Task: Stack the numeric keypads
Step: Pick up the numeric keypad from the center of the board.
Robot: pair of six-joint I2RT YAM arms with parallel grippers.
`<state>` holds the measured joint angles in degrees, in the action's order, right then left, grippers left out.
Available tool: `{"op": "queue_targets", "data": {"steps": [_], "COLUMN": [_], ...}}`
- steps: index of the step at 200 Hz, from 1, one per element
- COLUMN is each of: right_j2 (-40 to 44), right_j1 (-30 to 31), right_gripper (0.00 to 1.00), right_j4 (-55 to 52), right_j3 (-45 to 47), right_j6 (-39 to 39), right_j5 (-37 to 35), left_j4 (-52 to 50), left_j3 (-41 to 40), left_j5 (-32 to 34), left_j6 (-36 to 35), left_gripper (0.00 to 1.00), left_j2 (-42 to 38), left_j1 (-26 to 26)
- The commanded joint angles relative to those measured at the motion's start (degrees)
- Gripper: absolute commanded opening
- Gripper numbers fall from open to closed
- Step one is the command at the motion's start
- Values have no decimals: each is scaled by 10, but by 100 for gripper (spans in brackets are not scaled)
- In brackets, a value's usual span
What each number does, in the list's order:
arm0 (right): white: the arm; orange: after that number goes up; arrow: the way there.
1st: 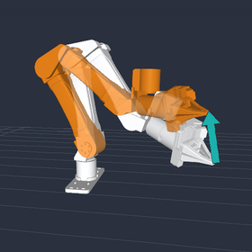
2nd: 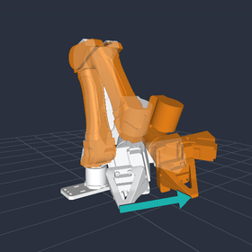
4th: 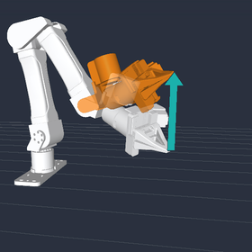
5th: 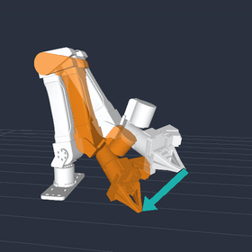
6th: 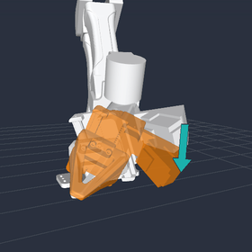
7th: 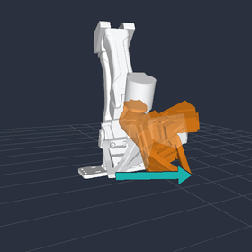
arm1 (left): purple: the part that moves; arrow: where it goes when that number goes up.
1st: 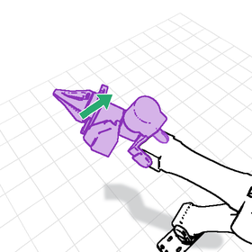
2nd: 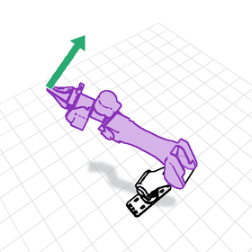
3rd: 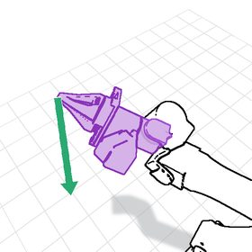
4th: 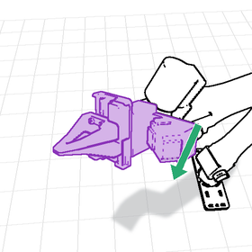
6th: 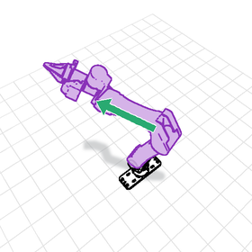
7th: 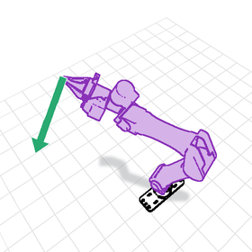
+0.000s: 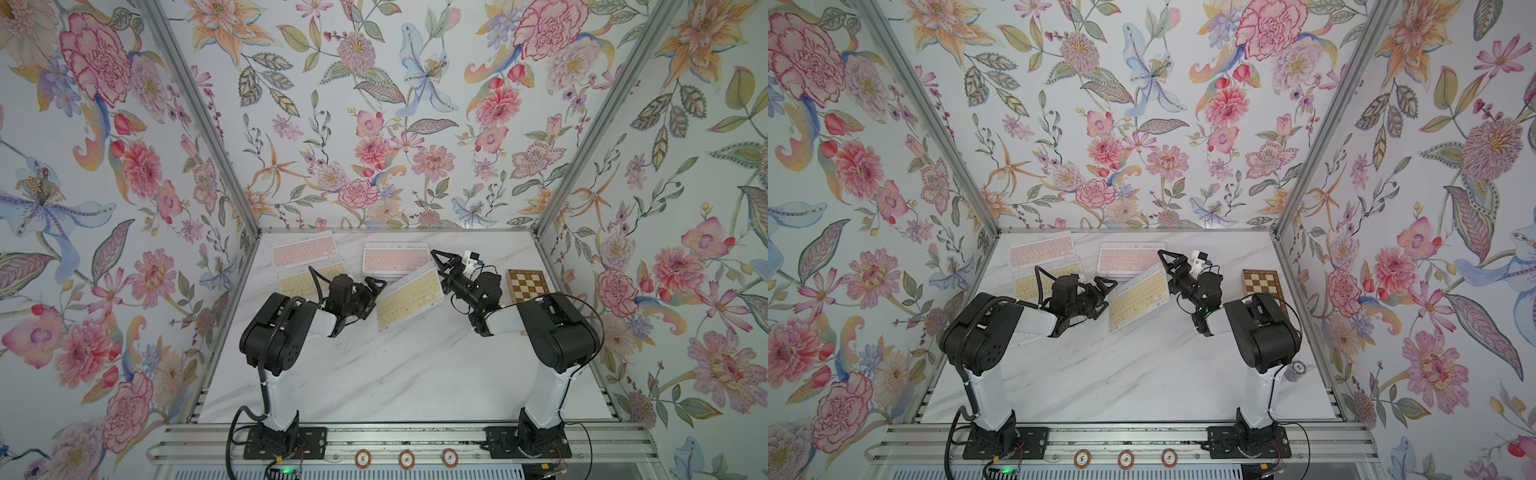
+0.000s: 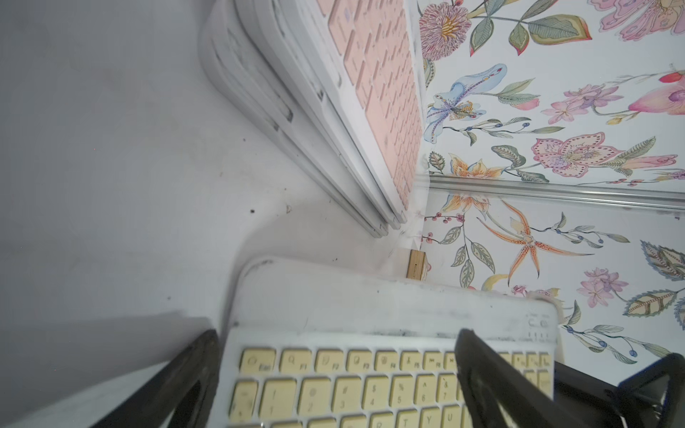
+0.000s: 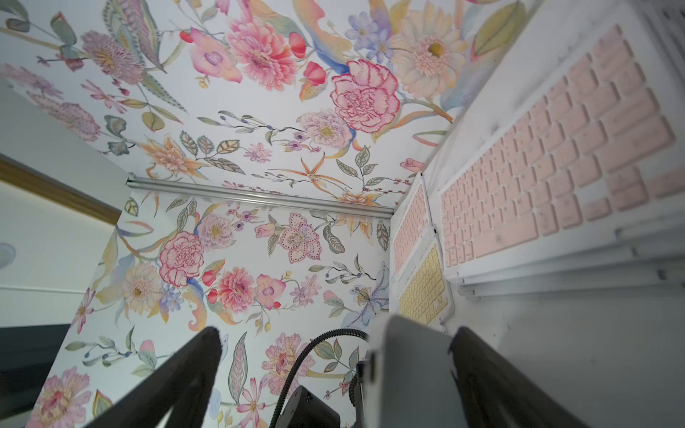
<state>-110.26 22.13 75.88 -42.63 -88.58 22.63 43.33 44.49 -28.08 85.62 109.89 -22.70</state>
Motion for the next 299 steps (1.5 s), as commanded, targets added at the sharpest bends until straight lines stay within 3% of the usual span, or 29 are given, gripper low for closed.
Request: {"op": "queue_targets", "data": {"steps": [1, 39, 116, 160, 214, 270, 299], "right_j2": [4, 53, 185, 205, 248, 243, 234], "right_j1": [34, 69, 118, 144, 146, 145, 134], "right_gripper": [99, 99, 99, 99, 100, 71, 69], "right_j4": [22, -66, -438, -503, -591, -610, -652], "right_j3": [21, 24, -56, -85, -118, -131, -157], "right_j6": [-78, -95, -115, -143, -101, -63, 1], "right_j5": [-81, -112, -84, -78, -91, -53, -25], "left_j4": [36, 29, 31, 35, 40, 45, 44], "left_j3": [-15, -19, -14, -13, -18, -19, -23], "left_j5": [2, 6, 15, 18, 19, 16, 16], "left_j6": [30, 27, 24, 26, 25, 26, 23], "left_gripper": [99, 99, 99, 99, 99, 99, 99], "left_j2": [-22, -33, -29, -23, -20, -16, -20], "left_j1": [-10, -10, -10, -8, -4, -3, -1]}}
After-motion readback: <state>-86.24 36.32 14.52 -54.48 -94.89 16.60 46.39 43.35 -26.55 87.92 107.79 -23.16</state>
